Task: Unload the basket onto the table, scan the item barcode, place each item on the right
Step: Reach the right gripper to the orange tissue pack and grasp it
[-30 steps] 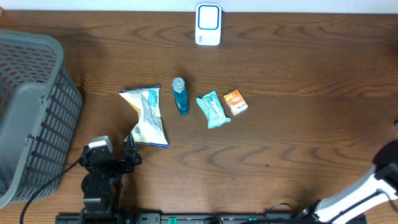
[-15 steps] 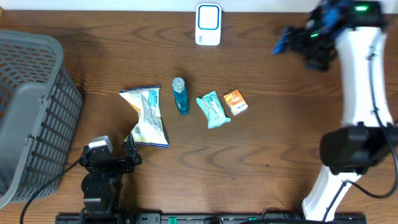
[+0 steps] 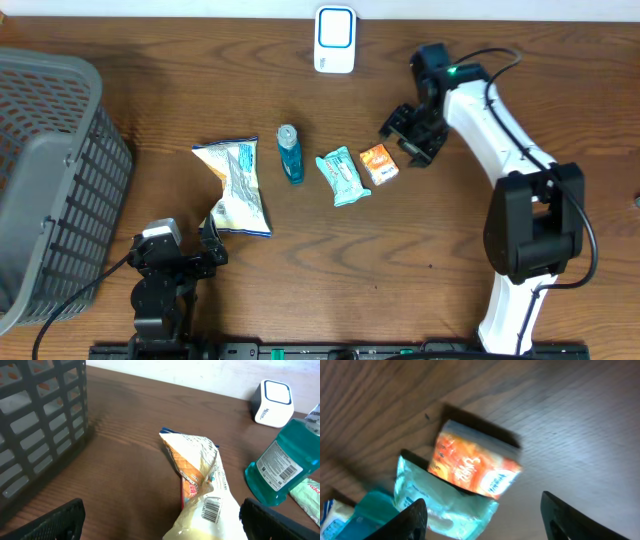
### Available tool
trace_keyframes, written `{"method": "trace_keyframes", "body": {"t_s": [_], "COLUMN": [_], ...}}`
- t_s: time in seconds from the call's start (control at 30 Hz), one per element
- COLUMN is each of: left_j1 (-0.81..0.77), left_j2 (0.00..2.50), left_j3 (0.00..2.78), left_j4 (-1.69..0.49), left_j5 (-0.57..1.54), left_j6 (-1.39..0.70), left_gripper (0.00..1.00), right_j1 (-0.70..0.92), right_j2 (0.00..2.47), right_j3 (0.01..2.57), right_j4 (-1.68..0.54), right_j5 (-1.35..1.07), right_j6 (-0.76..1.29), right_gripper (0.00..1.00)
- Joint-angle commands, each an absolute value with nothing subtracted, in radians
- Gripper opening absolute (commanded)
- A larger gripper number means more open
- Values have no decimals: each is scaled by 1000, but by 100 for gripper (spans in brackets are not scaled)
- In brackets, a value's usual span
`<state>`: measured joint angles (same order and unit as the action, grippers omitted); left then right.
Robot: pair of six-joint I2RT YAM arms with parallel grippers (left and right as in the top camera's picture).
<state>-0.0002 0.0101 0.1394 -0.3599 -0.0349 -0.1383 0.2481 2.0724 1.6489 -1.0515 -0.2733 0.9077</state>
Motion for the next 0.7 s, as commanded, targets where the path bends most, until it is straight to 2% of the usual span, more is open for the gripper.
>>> {"method": "trace_keyframes", "body": {"t_s": [0.0,0.1,0.23,0.37,0.4,0.43,0.47,0.5,0.67], "left_j1": [6,6,6,6,6,6,6,6,6], "left_j2": [4,4,4,4,4,4,4,4,4], "left_j3": [136,136,136,136,136,136,136,136,136], "left_j4": [-358,-358,-358,-358,-358,-358,-358,-358,-358], "left_j5": [-33,-33,-33,-33,-33,-33,-33,-33,-33], "left_j6": [-148,-148,-148,-148,-148,-148,-148,-148,-148], "left_gripper": [98,98,98,98,98,98,98,98,98], "right_j1": [259,259,262,270,270,269,267,261,197], "right_j2": [2074,2074,2074,2074,2074,2074,2073,2070,2019], "right_j3": [1562,1477,1360,1277,1264,1258,1259,1265,1332], "right_j4": [-958,-863,-767,-712,-703,-696,-695,-696,-794], "right_j5": [-257,-257,-258,-261,-260,-257,-242,-248,-456], "right_j6": [994,1015,1058,1069,1069,1069,1068,1057,878], "right_gripper": [64,60,47,41,36,26,4,1,1]}}
